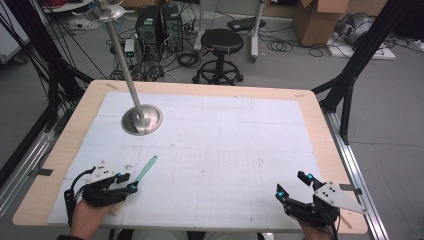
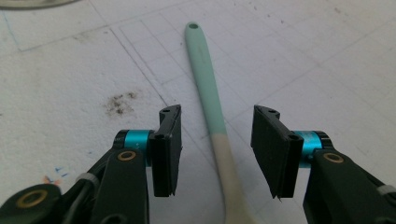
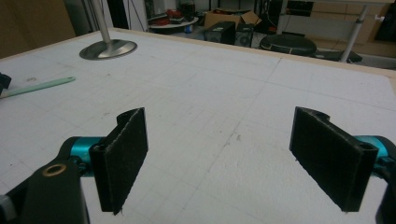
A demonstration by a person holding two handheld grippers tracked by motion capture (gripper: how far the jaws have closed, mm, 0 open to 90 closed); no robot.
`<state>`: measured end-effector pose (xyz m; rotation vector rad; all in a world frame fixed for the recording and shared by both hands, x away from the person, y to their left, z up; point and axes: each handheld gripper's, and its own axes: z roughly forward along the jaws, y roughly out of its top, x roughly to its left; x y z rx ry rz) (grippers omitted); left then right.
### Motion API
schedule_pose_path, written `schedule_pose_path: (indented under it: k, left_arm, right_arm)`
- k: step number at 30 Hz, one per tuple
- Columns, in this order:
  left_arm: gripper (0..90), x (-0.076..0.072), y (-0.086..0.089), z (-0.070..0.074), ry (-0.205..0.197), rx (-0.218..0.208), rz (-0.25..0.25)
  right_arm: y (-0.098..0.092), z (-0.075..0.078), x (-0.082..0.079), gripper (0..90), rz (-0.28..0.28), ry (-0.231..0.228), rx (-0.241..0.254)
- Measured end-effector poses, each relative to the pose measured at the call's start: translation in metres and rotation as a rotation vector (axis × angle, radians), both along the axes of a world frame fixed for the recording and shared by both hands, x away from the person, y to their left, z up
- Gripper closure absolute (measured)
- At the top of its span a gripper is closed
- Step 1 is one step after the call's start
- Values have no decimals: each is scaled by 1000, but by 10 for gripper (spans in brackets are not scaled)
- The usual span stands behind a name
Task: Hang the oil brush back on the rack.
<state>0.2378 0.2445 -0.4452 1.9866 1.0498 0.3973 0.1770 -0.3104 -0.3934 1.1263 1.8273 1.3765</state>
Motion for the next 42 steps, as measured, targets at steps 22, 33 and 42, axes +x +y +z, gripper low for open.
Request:
schedule_pose_path:
  k: [22,33,42]
  left_arm:
    - [808,6,-6,1,62,25,41]
    - [817,3,-1,9,35,-75,45]
    - [816,-9,2,26,-95,-257,-9]
  right_arm:
    - [0,0,1,180,-4,4,6]
    - [0,-1,2,180,1,6,10]
    - [1,0,3,179,36,-8,22]
